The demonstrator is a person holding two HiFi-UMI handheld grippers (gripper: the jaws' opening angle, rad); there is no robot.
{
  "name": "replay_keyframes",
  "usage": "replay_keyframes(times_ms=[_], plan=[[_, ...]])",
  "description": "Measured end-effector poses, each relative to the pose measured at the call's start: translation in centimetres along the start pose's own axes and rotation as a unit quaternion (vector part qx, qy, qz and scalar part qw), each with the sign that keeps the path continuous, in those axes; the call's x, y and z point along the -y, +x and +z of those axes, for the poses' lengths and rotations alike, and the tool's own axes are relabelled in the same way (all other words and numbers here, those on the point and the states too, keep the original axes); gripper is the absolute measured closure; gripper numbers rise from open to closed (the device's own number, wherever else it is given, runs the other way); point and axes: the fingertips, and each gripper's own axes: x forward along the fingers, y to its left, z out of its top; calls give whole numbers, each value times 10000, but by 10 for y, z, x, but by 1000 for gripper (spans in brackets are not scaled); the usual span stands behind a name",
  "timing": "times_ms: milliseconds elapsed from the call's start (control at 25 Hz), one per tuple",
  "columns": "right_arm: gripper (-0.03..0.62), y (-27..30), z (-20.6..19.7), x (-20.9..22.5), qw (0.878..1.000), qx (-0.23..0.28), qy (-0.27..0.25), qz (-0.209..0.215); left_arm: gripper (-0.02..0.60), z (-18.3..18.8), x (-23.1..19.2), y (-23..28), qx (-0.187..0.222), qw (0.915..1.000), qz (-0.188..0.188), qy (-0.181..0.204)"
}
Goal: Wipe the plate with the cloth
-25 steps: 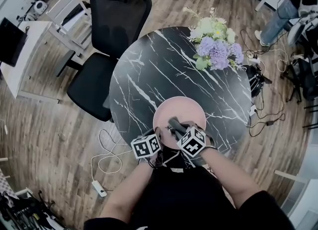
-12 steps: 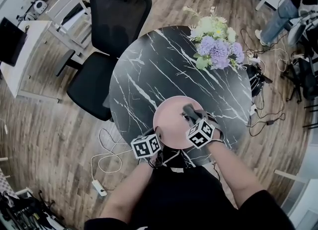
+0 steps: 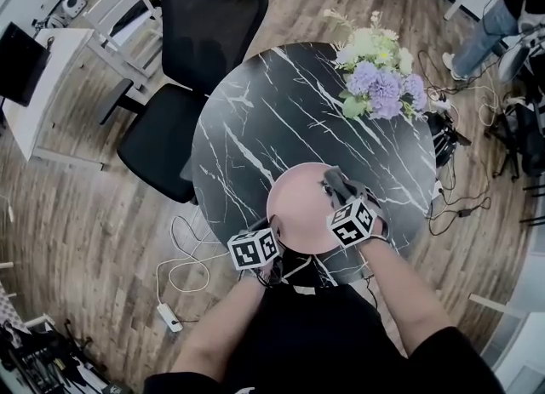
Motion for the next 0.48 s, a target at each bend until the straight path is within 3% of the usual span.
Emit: replay_keyframes(times_ms=[480], plan=[[482, -22, 22, 30, 9945, 607, 539, -666, 538, 0, 0, 0, 36, 9999, 6, -143]])
